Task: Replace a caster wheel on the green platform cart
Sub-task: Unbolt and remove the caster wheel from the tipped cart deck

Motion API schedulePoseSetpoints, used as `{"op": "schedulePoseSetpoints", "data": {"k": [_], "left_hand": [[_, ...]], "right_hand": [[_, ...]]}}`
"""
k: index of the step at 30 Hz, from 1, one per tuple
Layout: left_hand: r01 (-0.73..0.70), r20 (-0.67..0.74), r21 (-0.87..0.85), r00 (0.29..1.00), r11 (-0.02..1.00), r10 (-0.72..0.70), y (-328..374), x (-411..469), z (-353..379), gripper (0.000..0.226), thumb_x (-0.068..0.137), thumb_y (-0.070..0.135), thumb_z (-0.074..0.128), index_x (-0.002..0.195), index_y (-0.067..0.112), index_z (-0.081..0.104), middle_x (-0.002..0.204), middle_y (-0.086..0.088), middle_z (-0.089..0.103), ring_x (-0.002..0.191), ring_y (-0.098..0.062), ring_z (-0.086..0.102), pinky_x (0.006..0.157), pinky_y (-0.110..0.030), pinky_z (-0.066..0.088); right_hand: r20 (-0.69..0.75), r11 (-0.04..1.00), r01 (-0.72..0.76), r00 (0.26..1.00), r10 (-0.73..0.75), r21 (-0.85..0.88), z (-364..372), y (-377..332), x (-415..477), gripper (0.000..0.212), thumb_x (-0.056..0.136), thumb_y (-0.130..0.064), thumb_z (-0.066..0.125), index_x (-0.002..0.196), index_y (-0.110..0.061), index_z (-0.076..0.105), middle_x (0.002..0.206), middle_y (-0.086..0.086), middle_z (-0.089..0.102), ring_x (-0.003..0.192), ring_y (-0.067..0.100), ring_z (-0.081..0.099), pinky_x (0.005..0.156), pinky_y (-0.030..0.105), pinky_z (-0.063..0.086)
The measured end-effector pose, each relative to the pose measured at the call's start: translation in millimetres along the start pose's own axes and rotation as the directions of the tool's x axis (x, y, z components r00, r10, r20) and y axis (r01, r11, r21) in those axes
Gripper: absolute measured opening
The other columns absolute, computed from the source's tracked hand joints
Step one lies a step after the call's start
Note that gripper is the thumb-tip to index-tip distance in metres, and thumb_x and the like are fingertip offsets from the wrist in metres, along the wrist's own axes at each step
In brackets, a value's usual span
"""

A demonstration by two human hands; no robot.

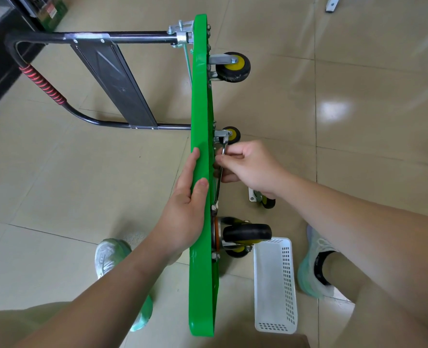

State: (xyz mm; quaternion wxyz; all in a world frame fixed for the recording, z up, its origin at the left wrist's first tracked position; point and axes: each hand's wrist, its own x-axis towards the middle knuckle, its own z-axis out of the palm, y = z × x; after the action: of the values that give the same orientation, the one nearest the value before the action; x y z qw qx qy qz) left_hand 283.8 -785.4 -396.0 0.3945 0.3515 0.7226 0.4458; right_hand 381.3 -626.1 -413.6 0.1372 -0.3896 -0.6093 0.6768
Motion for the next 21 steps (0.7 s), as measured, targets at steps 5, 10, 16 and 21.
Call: {"op": "schedulePoseSetpoints", "data": {"k": [5,10,16,21], "left_hand": [[0.013,-0.005,0.007,1.000,1.000,-0.013,3,-1,-1,0.056,0.111,0.027,0.035,0.157,0.053,0.017,0.161,0.026,0.028,0.147,0.010,0.026,0.123,-0.017,0.019],[0.018,-0.007,0.014,1.000,1.000,-0.018,0,1,0,0.057,0.111,0.027,0.036,0.157,0.055,0.017,0.160,0.026,0.029,0.144,0.012,0.027,0.104,0.003,0.019],[0.011,-0.007,0.017,1.000,1.000,-0.011,-6,3,-2,0.057,0.111,0.027,0.037,0.154,0.059,0.018,0.160,0.025,0.031,0.142,0.015,0.029,0.106,0.000,0.021],[0.026,0.004,0.028,1.000,0.999,-0.026,-7,4,-4,0.057,0.111,0.032,0.036,0.153,0.064,0.015,0.159,0.028,0.030,0.132,0.024,0.033,0.100,0.001,0.023]], "right_hand": [[-0.023,0.995,-0.096,0.995,0.096,0.024,-9,1,20,0.013,0.098,-0.014,0.064,0.096,-0.003,0.071,0.101,0.021,0.074,0.085,0.029,0.076,0.078,0.037,0.063],[0.080,0.986,-0.167,0.983,0.165,0.020,-3,15,33,0.026,0.099,-0.016,0.063,0.110,0.007,0.067,0.108,0.026,0.072,0.093,0.038,0.074,0.086,0.044,0.061],[0.126,0.975,-0.215,0.970,0.206,0.055,1,18,38,0.027,0.099,-0.013,0.062,0.120,0.003,0.067,0.112,0.020,0.073,0.094,0.035,0.074,0.083,0.039,0.061],[0.151,0.976,-0.183,0.975,0.165,0.116,1,11,28,0.022,0.098,-0.011,0.063,0.116,-0.001,0.070,0.105,0.015,0.075,0.083,0.024,0.074,0.074,0.029,0.061]]}}
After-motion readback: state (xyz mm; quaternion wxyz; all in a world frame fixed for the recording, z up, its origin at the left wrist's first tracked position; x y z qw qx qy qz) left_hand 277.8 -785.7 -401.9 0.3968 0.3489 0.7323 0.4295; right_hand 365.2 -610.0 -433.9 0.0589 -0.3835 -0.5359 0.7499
